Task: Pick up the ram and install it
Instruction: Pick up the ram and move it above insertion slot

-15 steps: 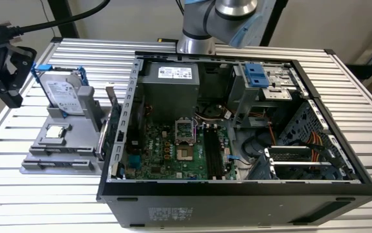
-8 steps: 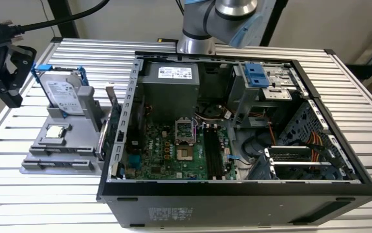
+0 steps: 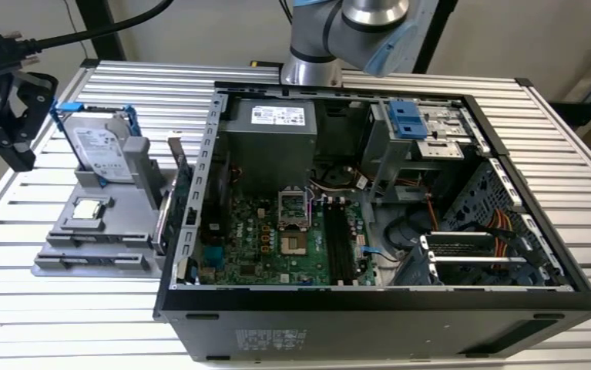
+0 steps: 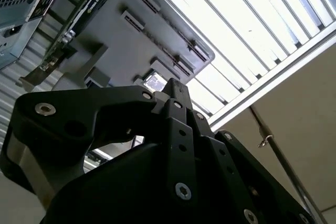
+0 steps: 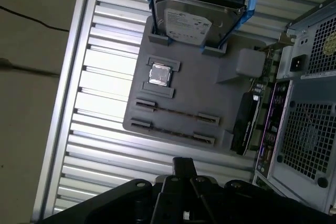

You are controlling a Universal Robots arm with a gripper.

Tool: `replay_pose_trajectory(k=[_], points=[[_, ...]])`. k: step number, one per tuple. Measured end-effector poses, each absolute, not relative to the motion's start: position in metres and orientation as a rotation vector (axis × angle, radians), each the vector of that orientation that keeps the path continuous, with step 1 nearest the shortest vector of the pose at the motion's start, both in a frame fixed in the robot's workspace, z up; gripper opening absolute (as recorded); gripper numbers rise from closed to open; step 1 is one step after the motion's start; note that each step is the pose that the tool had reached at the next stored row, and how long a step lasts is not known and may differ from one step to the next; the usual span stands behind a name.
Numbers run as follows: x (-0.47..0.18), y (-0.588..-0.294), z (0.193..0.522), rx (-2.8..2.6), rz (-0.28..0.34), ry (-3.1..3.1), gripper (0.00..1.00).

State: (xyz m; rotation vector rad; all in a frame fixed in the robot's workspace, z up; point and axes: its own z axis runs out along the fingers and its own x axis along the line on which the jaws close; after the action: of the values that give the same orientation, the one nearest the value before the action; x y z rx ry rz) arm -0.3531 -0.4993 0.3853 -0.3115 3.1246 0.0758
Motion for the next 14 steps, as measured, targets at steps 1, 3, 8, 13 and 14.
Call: replay_pose_trajectory(k=[1,3,8,13,14], points=[[-0.3531,-0.4993,0.3854,-0.316,0.076,3.124,0.00],[-0.3532,-0.4993,0.3853,-0.324,0.076,3.124,0.00],[-0.3532,-0.4993,0.3853,-0.344,0.076,3.122,0.00],[-0.3531,-0.4993,0.3853,-0.364,0.076,3.120,0.00],[-0.3531,-0.4993,0.3853,-0.368,0.076,3.119,0.00]])
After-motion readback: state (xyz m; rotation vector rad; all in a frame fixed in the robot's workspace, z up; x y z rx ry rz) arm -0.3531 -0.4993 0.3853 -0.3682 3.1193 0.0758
